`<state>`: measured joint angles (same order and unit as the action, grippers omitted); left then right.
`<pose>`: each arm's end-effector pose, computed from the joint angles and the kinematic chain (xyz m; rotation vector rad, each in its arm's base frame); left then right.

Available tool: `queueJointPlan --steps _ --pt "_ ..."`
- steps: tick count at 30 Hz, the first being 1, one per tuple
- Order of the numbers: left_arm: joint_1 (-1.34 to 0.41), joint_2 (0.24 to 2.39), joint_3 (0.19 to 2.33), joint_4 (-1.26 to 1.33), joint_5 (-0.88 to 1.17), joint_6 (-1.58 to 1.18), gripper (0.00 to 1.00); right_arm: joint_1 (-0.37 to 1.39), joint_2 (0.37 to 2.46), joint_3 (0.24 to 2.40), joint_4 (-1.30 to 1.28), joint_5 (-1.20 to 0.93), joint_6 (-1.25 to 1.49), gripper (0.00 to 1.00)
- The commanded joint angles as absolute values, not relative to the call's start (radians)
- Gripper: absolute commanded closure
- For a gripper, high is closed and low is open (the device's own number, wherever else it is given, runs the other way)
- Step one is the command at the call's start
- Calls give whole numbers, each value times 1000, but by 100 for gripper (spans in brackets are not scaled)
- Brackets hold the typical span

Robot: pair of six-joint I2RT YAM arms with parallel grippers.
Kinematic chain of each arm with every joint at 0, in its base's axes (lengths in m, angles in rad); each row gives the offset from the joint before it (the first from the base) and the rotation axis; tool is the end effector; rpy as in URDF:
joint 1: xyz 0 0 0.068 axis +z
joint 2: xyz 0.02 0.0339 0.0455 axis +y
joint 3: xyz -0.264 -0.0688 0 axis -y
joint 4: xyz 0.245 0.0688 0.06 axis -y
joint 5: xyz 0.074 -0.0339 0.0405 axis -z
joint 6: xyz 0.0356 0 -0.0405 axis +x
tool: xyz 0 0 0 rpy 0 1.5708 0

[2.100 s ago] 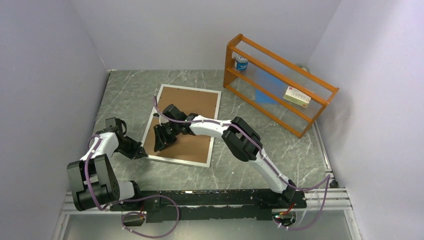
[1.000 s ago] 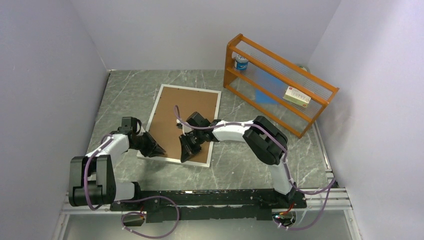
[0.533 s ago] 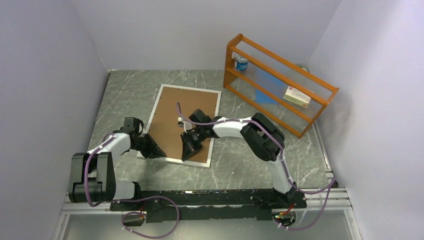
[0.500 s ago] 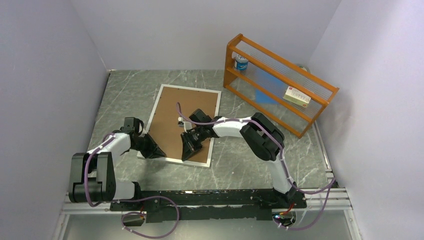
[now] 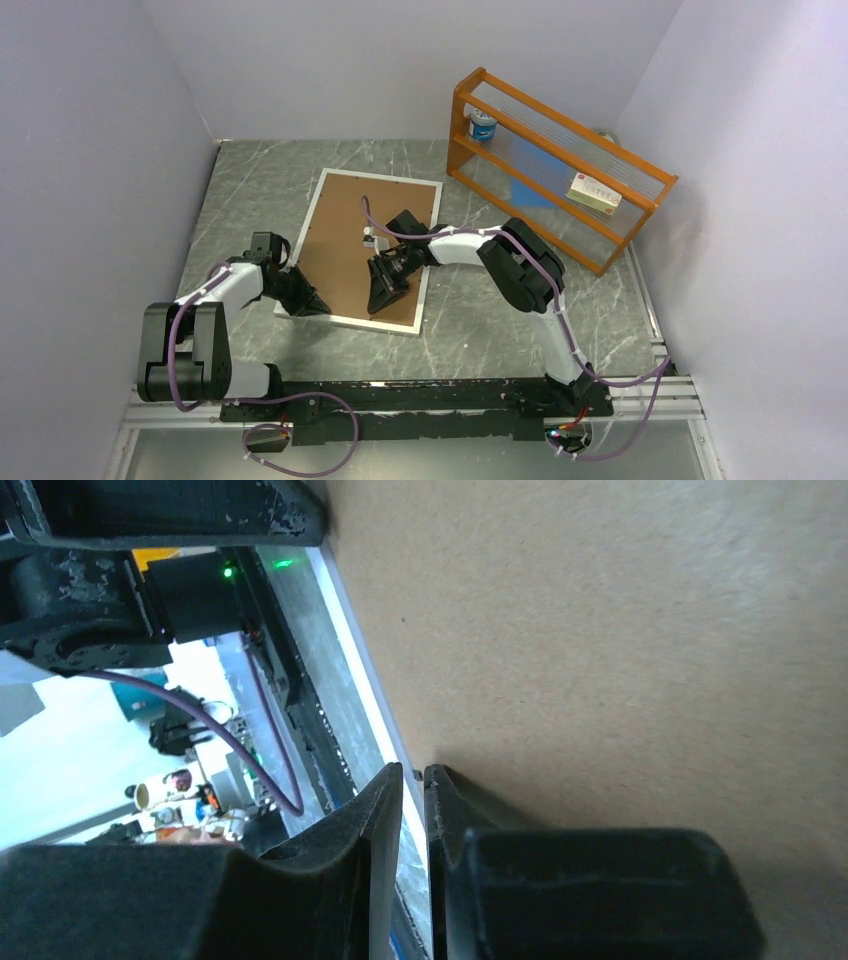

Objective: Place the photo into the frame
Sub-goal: Install the photo frame at the center of the board.

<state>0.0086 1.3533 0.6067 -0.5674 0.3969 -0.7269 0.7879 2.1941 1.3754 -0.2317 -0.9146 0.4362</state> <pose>0.2109 -0.0119 0.1456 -0.9935 2.7927 -0.6923 0.2853 0.3268 0.1069 0.7995 -2.5297 -1.4619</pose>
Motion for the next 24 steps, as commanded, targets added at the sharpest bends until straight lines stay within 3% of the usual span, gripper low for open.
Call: queueJointPlan --steps 1,7,12,20,24 --pt "6 1366 620 -630 310 -722 84 759 2252 1386 -282 -544 315 79" --pt "6 1351 622 -614 337 -716 83 781 2171 1373 -273 -474 330 77" --pt "5 1308 693 -622 384 -692 73 796 1993 1322 -238 -404 413 74" --pt "6 1329 915 -714 266 -601 38 782 1729 1247 -333 7 583 64" --pt "39 1397 1021 -736 167 -530 18 741 1688 1240 -443 198 657 48"
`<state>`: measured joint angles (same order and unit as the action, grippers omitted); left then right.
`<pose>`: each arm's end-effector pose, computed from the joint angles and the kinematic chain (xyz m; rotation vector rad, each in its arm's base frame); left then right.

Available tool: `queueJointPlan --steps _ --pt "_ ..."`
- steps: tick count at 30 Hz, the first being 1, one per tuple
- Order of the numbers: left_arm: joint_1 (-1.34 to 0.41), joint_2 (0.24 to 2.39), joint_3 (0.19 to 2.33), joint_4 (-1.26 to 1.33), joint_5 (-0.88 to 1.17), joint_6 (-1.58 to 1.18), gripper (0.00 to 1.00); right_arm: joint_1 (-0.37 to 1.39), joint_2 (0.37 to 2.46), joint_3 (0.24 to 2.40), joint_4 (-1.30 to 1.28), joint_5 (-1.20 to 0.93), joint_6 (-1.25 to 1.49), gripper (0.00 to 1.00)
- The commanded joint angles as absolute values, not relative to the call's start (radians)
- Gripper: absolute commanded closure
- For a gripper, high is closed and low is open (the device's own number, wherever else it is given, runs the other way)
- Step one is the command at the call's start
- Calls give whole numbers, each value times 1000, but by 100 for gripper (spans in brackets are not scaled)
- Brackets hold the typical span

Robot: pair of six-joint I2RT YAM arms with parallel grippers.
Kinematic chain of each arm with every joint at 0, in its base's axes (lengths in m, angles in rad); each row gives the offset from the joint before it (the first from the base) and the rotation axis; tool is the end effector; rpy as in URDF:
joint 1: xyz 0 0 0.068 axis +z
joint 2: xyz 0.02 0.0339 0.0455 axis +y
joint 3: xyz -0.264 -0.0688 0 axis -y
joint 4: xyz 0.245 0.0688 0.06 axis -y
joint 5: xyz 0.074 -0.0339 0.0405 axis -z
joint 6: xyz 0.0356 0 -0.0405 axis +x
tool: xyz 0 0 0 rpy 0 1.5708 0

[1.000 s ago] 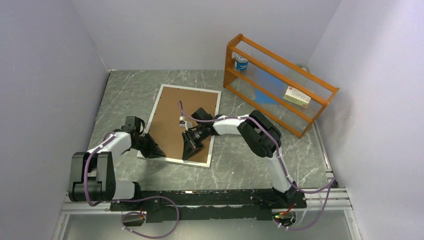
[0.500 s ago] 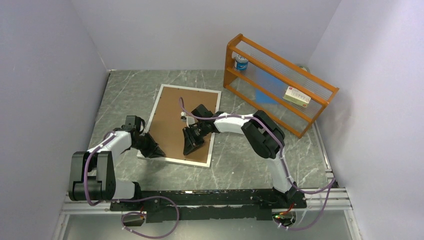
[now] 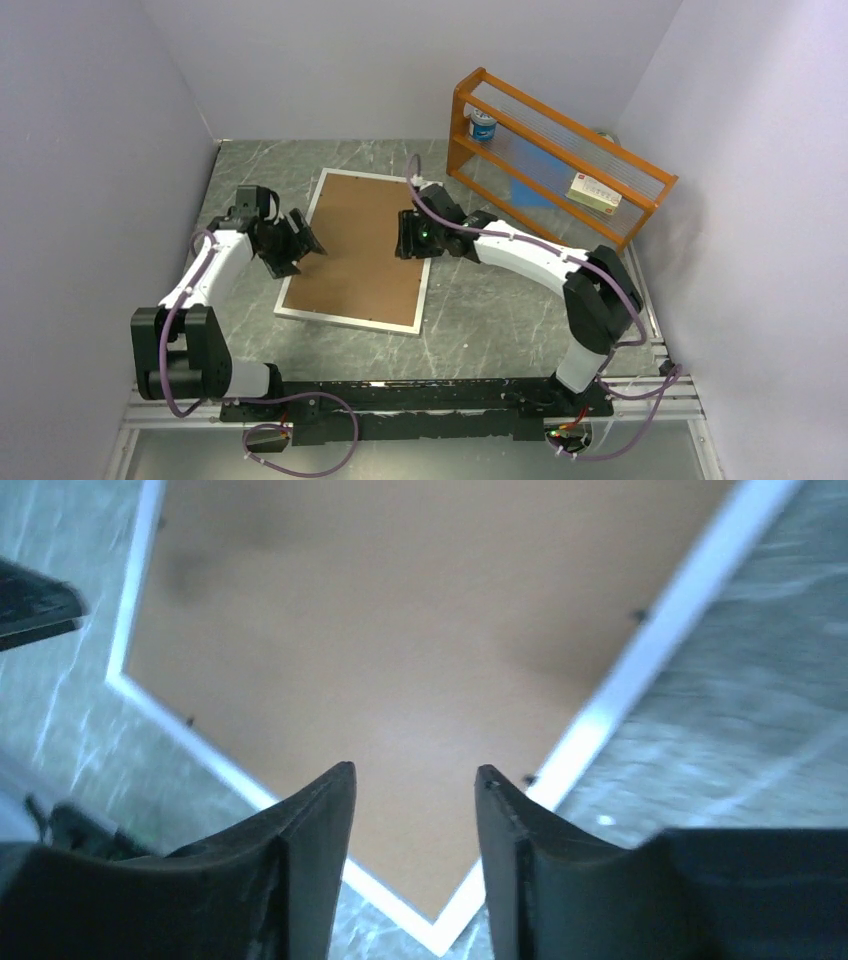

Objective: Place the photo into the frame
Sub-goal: Install the photo frame at the center of the board, then adjust the photo frame at the center of the board.

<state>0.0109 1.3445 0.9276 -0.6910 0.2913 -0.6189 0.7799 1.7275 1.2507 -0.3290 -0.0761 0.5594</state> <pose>0.2574 -0.0074 0.2297 -0.7558 2.6248 -0.5747 0.2699 0.2707 0.2361 -0.3128 2.4783 0.6983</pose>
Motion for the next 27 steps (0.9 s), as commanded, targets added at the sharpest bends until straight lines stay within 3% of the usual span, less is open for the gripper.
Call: queueJointPlan --steps 1,4,11,21,27 --pt "51 1418 1045 -734 154 -512 14 727 1691 1244 -470 226 673 42" --pt "98 1517 1129 -737 147 -442 11 681 1715 1259 -511 220 685 30" --pt "234 1743 1221 -679 304 -352 18 606 1829 1360 -544 98 564 30" --pt "245 1836 1201 -677 382 -328 26 598 1960 1423 -569 -129 461 44" --pt "244 1820 1126 -687 499 -348 45 610 1984 1427 -600 -138 463 51"
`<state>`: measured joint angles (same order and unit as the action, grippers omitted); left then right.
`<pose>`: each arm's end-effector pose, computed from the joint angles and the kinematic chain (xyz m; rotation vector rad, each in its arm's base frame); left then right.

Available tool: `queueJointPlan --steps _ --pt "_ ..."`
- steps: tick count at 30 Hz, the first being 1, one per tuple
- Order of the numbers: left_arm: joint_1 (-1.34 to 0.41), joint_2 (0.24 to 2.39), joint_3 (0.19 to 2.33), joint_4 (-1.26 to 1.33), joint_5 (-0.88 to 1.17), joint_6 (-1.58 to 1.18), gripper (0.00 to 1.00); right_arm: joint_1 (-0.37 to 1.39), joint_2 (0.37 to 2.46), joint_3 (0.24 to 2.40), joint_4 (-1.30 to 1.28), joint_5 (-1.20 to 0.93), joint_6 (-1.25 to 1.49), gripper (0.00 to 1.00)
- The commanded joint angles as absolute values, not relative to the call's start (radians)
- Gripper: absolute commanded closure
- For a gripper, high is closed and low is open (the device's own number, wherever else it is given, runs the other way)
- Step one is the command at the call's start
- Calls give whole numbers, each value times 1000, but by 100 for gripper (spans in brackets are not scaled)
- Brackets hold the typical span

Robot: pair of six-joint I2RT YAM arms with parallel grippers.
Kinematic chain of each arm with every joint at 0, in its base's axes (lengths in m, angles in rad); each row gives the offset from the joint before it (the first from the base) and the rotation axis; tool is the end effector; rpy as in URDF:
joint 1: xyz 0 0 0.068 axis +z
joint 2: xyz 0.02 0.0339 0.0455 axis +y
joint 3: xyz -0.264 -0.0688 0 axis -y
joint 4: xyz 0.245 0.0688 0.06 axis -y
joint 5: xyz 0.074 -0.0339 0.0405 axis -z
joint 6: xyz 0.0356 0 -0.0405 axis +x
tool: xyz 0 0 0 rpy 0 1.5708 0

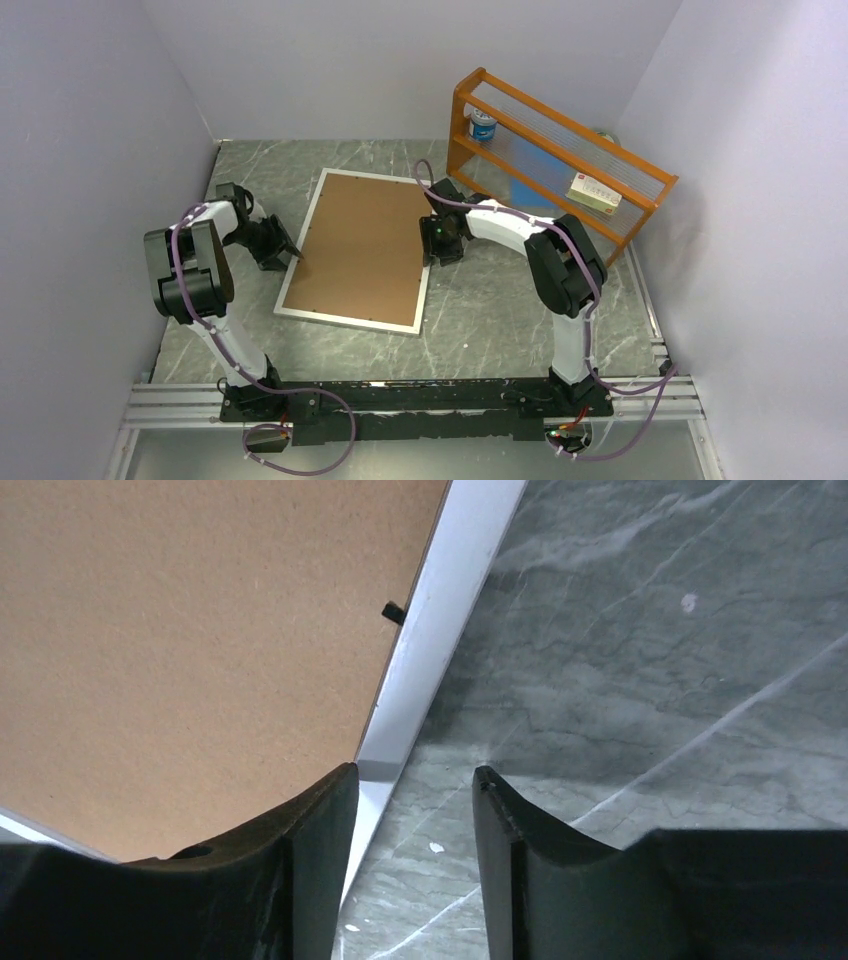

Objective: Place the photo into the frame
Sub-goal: Adjust the photo frame at the center of the board, then install the photo frame at the center of the board.

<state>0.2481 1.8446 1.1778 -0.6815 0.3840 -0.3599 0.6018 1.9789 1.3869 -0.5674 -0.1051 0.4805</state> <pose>0.3374 0.0717 0.1589 -0.8043 2.7732 -0.5783 0.3320 0.2325 0.1686 -0.2012 2.8041 0.4289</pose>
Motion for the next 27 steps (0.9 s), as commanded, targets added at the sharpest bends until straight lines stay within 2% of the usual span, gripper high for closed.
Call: queueJointPlan --steps 1,4,10,13,16,18,27 --pt "243 1816 1112 -693 519 -346 50 610 1985 1427 -607 -137 468 53" --pt "241 1792 1072 -715 508 -348 60 612 1977 1414 -623 -132 483 60" --pt "240 1711 990 -741 497 -383 64 611 1910 1331 -628 -123 504 61" --pt "240 1689 959 -742 497 -402 65 613 1877 1303 -651 -86 514 60" --pt "240 1683 950 -742 482 -398 65 615 1845 1274 -659 -46 525 52" --pt "240 1686 951 -743 484 -396 65 615 1829 1259 -654 -43 534 50" --pt "241 1701 953 -733 492 -391 65 615 1851 1268 -629 -22 533 56"
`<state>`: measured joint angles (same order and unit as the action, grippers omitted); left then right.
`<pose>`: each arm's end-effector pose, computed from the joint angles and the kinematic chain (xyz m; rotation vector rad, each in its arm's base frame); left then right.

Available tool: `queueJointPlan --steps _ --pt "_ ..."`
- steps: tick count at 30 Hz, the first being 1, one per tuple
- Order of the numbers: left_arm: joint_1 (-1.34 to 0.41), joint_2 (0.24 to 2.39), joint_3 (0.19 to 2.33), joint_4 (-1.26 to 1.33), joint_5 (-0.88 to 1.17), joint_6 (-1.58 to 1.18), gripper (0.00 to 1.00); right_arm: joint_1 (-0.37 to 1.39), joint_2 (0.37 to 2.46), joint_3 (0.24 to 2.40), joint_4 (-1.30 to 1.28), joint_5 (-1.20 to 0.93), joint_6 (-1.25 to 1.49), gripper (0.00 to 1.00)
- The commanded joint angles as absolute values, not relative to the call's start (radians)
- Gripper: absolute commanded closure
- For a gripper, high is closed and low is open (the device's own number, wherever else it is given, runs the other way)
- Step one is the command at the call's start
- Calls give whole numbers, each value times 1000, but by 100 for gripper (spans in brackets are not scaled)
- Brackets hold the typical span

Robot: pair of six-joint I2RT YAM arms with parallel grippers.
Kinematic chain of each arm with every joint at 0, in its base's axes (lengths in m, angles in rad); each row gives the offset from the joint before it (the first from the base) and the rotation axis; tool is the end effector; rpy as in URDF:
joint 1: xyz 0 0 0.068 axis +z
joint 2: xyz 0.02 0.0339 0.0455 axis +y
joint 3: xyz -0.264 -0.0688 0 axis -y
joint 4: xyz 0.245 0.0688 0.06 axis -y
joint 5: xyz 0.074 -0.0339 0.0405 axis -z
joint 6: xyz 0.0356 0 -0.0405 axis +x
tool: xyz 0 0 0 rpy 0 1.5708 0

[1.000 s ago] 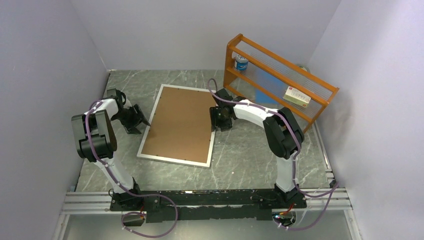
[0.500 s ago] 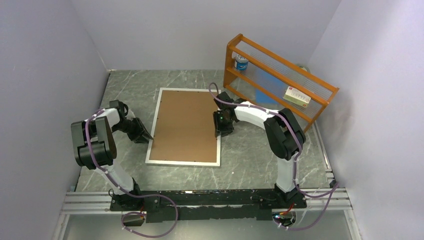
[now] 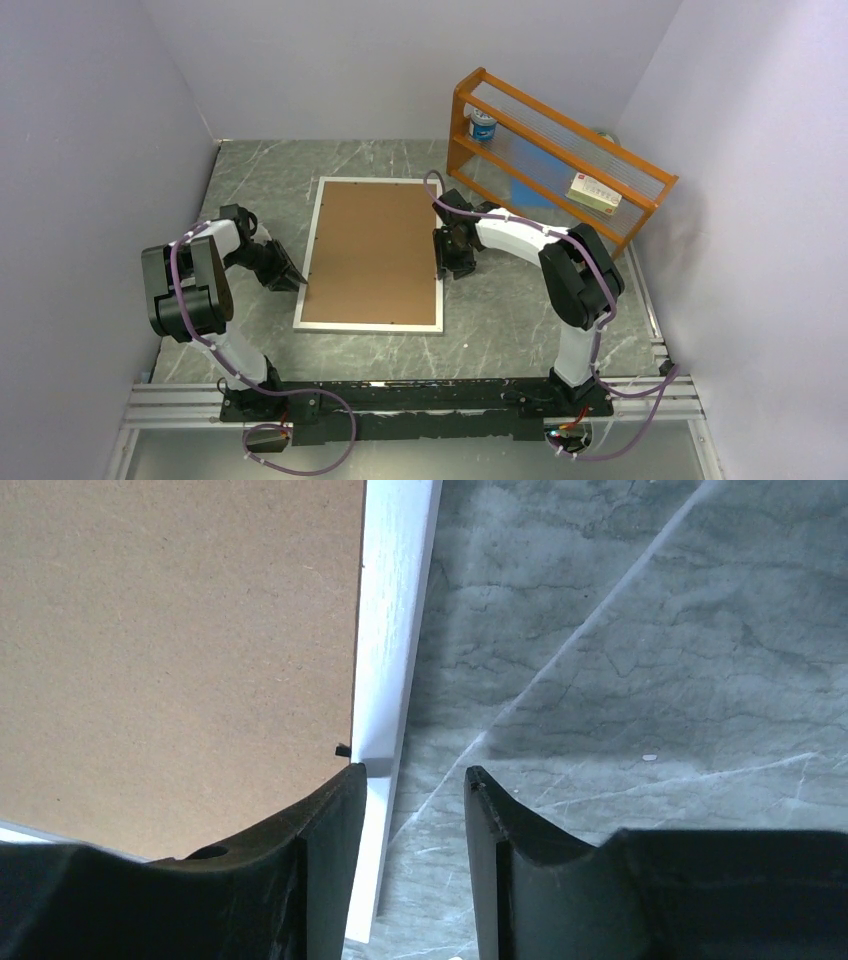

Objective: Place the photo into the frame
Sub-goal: Install the photo frame at the center of the board.

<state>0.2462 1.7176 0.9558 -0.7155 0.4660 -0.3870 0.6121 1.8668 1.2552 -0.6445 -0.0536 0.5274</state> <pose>0.2824 0.0545 0.1436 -0.9018 2.8594 -0.7196 0.2984 0.2118 0.1703 -0.1346 2.8858 0.3125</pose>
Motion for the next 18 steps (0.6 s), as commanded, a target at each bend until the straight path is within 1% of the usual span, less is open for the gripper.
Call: queueJointPlan --steps 1,10,14,18 --pt "241 1702 953 -732 492 -390 65 615 1858 1274 -630 -22 532 56" --pt "240 1719 958 -727 500 -390 65 615 1885 1274 -594 -83 524 55" --pt "240 1718 957 -728 498 -387 65 615 1907 1280 -594 -66 531 55" --pt "240 1717 958 -730 497 -385 65 615 1924 1282 -601 -35 532 58"
